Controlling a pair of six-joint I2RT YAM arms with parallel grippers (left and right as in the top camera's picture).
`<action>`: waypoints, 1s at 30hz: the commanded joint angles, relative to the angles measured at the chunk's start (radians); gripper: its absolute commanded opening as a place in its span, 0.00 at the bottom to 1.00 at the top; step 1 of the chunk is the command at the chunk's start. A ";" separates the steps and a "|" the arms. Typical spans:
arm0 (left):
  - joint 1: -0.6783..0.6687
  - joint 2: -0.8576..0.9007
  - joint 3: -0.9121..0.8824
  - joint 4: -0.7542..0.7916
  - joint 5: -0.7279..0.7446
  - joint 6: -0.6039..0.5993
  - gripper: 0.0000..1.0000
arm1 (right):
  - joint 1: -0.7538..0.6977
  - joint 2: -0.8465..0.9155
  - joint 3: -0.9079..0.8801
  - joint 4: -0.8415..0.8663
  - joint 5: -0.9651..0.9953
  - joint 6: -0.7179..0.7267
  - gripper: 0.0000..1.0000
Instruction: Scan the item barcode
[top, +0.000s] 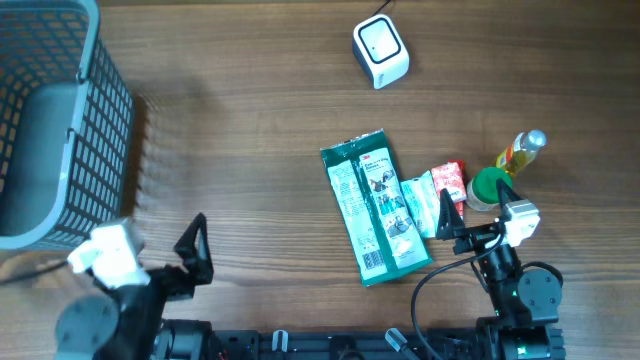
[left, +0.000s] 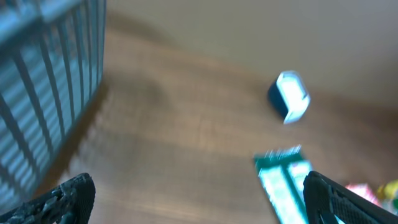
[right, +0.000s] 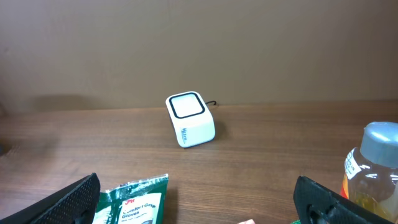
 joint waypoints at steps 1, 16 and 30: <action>0.027 -0.093 -0.024 0.106 -0.002 -0.002 1.00 | -0.005 -0.010 -0.001 0.003 0.009 -0.020 1.00; 0.059 -0.290 -0.422 0.951 0.200 -0.002 1.00 | -0.005 -0.010 -0.001 0.003 0.009 -0.020 1.00; 0.052 -0.290 -0.806 1.346 0.206 -0.006 1.00 | -0.005 -0.010 -0.001 0.003 0.009 -0.020 1.00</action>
